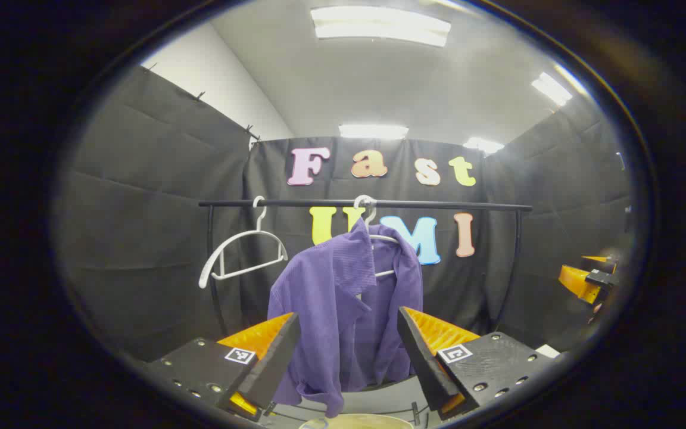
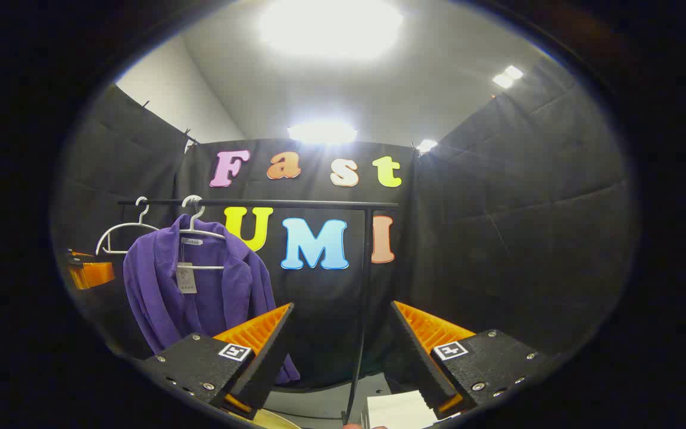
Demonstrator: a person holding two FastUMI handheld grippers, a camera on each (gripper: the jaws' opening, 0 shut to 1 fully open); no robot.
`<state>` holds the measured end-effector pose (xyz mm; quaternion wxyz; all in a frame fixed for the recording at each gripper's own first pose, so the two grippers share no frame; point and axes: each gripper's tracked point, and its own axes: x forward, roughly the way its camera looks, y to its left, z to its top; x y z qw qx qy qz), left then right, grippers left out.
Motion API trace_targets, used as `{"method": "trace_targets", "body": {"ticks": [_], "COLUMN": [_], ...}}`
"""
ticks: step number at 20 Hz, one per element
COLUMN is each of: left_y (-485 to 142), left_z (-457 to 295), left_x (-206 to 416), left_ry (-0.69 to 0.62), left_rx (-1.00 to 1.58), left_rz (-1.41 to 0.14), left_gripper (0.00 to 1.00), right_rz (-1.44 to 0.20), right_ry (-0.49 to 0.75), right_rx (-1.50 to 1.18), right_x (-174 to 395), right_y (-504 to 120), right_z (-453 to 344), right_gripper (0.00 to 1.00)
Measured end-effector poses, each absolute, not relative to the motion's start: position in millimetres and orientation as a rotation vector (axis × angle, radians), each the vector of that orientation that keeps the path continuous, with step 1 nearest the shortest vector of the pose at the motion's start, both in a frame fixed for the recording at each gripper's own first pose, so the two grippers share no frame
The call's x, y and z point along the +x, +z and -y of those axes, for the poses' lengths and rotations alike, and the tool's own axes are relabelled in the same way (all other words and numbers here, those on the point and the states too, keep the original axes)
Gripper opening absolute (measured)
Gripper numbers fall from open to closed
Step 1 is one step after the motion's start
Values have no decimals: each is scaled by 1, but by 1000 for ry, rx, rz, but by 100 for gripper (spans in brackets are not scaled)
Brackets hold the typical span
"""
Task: Grasp the clothes on the hanger with both hands and then place them into the laundry hamper below.
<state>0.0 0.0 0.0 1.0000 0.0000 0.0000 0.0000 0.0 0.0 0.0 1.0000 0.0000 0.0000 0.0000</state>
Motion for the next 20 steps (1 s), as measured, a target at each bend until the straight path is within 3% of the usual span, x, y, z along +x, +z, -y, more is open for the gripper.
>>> {"method": "trace_targets", "body": {"ticks": [2,4,5,6,7,10,13,14,15,17,18,20], "left_y": [-5,-11,-12,-13,-12,-16,-19,-21,-21,-24,-27,-33], "left_z": [0,0,2,5,6,4,10,11,12,11,7,2], "left_x": [1,2,4,1,0,-1,-7,-8,-9,-13,-12,-13], "left_ry": [-4,-8,-14,-24,-28,-25,-42,-48,-52,-46,-38,-22], "left_rx": [13,15,3,-10,-14,11,15,11,7,8,12,17], "left_rz": [-1,-16,-21,-23,-25,-35,-46,-50,-52,-64,-72,-88], "left_gripper": [99,95,99,94,99,90,99,94,99,92,95,90], "right_rz": [-9,-21,-29,-35,-41,-60,-71,-73,-74,-74,-75,-78], "right_ry": [-4,-6,-7,-8,-9,0,16,21,26,45,57,86], "right_rx": [15,25,24,22,21,38,43,39,35,31,32,33], "right_x": [-1,-6,-8,-8,-8,-13,-16,-18,-18,-21,-22,-19], "right_y": [-2,-6,-8,-12,-13,-19,-21,-22,-22,-21,-21,-22], "right_z": [-3,-4,-4,-4,-4,-9,-15,-17,-20,-26,-33,-48], "right_gripper": [95,95,95,95,95,95,95,95,95,95,95,95]}}
